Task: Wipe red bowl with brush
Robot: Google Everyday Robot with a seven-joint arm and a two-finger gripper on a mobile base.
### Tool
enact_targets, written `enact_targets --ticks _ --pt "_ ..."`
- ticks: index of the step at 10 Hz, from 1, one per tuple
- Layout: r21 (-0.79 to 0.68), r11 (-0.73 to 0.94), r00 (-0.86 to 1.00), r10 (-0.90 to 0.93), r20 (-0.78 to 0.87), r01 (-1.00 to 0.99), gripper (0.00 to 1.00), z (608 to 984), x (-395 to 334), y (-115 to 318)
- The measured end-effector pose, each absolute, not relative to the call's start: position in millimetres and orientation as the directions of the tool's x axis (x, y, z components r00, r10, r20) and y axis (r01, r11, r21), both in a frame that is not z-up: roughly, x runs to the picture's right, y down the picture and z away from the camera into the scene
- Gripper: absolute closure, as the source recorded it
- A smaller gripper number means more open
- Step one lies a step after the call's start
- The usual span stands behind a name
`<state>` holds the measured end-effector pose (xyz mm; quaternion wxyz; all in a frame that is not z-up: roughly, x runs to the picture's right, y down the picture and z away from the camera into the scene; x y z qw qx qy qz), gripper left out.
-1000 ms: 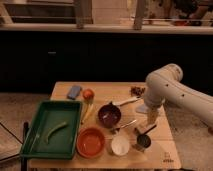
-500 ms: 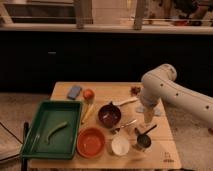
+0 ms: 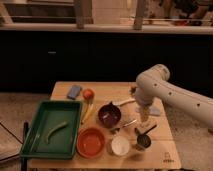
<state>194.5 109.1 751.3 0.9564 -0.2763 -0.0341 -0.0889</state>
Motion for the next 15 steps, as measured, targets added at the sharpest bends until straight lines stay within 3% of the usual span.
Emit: enact_targets --ticks 12,15 --pt "-0.525 0.776 0.937 -0.276 0.217 0.35 0.2 785 157 123" --pt "-0.464 0.791 0.917 -0.328 0.227 0.398 0.2 797 161 95"
